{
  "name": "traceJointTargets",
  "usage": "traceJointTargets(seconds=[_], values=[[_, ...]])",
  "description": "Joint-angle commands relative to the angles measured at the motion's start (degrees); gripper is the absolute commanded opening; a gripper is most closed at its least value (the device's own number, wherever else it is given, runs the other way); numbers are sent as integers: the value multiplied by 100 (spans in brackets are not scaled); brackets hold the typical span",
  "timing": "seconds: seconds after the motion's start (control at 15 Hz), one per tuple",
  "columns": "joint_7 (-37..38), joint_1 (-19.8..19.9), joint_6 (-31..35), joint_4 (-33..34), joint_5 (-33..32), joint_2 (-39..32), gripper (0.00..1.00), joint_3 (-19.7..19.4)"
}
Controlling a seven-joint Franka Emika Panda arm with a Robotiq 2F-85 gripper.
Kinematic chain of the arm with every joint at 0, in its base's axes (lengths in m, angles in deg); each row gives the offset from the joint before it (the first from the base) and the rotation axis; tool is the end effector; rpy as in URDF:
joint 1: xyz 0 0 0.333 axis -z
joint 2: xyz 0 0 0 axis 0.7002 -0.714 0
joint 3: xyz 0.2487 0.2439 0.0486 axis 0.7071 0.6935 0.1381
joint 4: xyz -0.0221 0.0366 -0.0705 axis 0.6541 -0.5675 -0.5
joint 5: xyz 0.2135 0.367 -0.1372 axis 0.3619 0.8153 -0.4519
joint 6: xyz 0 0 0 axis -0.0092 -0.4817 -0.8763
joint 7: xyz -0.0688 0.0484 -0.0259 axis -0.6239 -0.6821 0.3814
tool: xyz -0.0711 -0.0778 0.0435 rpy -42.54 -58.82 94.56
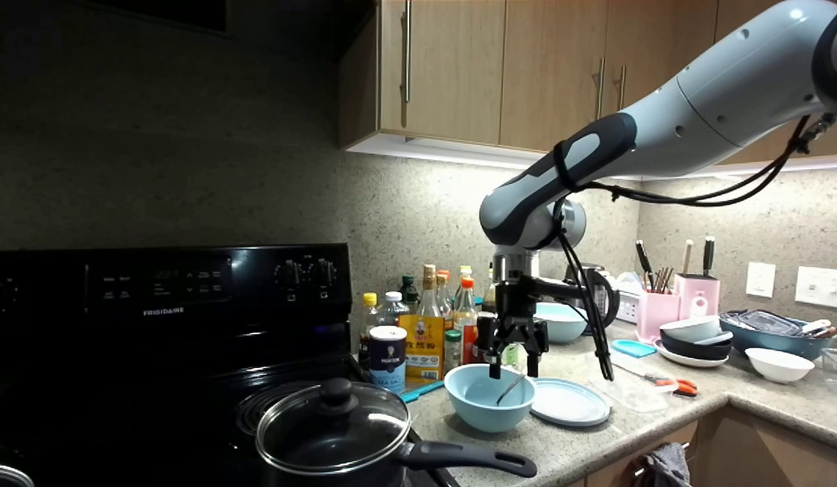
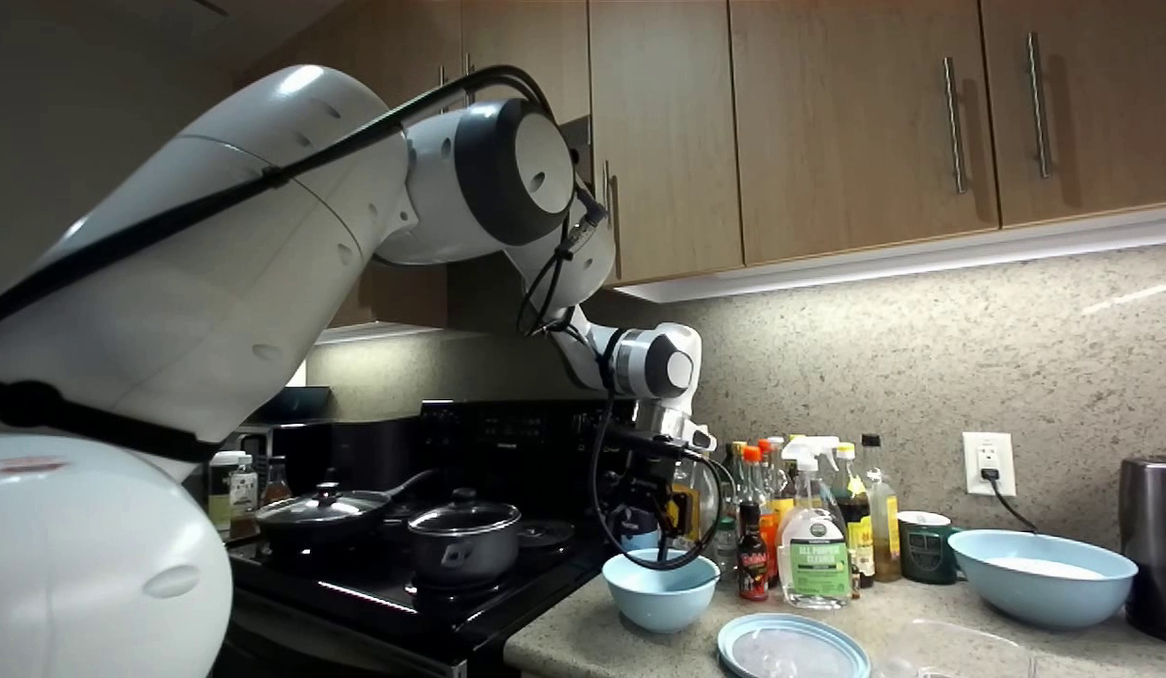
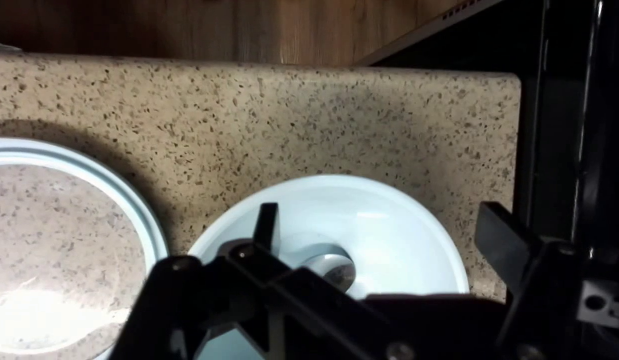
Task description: Put the spoon on the blue plate
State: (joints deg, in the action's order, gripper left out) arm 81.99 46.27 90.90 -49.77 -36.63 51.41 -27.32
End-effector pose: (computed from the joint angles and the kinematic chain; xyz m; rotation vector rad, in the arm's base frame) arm 0.7293 0.0222 0.3089 -2.9555 -0.0429 0.3235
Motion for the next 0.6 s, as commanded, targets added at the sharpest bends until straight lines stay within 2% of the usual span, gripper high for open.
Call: traceJointTargets(seconds=[0.0,0.07,0.53], values=[[21,-22,-1,12,14,-3,100,-33],[627,-3,88,-3,399,-1,100,-48],[2186,-78,683,-117,1153,5,100,-141]])
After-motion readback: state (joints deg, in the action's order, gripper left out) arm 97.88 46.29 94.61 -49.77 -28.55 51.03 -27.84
